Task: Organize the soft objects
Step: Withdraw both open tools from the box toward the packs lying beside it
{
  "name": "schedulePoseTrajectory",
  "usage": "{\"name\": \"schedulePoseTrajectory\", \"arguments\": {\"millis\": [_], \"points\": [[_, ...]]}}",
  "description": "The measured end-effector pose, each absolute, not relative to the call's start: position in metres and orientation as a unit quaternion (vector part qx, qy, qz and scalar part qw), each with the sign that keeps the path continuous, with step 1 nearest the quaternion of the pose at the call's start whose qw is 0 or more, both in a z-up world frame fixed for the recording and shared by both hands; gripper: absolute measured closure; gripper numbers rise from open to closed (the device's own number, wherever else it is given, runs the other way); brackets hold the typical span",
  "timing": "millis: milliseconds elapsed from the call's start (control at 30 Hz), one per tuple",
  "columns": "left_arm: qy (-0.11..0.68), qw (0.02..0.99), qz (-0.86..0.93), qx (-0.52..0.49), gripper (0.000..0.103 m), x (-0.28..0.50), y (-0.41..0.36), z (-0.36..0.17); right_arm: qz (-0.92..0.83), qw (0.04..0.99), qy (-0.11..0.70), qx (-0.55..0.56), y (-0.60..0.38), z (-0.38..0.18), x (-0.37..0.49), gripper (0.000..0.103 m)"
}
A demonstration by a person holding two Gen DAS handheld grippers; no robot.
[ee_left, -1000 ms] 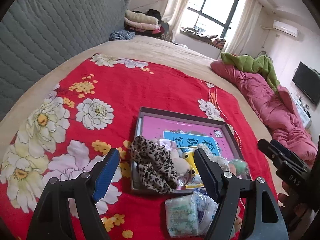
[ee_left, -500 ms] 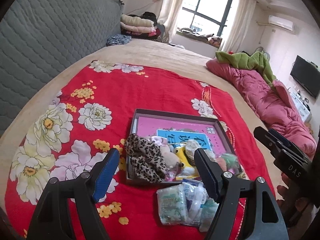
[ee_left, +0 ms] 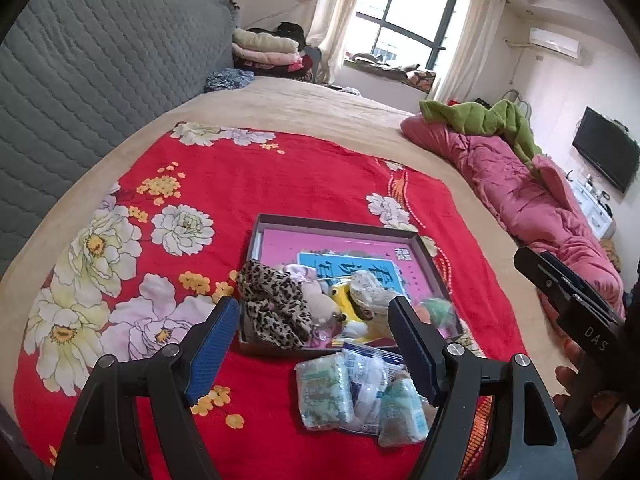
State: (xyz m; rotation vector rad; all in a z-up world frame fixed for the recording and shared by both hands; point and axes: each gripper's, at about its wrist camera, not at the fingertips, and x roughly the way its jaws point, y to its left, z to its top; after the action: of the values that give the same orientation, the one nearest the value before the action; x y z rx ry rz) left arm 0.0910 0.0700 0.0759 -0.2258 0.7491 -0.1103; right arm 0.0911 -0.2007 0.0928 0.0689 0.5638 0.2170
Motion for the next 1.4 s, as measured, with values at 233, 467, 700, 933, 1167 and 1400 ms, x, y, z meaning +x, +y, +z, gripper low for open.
{"name": "schedulePoseTrajectory", "arguments": {"millis": [233,467,700,933,1167,1400], "points": [[0.362,0.925,-0.060,-0.102,0.025,0.083,0.064,0.084,0.102,0.956,0.271,0.040,-0.211,0.099,0.081,0.031],[0.367,0.923,-0.060,-0.096,0.025,0.075,0.058,0.087,0.115,0.954,0.272,0.043,-0.212,0.100,0.070,0.030],[0.367,0.923,-0.064,-0.093,0.025,0.063,0.051,0.090,0.118,0.955,0.271,0.033,-0.214,0.102,0.058,0.030],[0.373,0.922,-0.063,-0.089,0.025,0.057,0.045,0.087,0.098,0.955,0.280,0.010,-0.219,0.092,0.042,0.030],[0.376,0.921,-0.064,-0.075,0.025,0.050,0.036,0.080,0.100,0.951,0.291,0.016,-0.225,0.078,0.029,0.030],[0.399,0.912,-0.077,-0.060,0.025,0.042,0.021,0.061,0.112,0.943,0.314,0.015,-0.223,0.062,0.021,0.030]]}}
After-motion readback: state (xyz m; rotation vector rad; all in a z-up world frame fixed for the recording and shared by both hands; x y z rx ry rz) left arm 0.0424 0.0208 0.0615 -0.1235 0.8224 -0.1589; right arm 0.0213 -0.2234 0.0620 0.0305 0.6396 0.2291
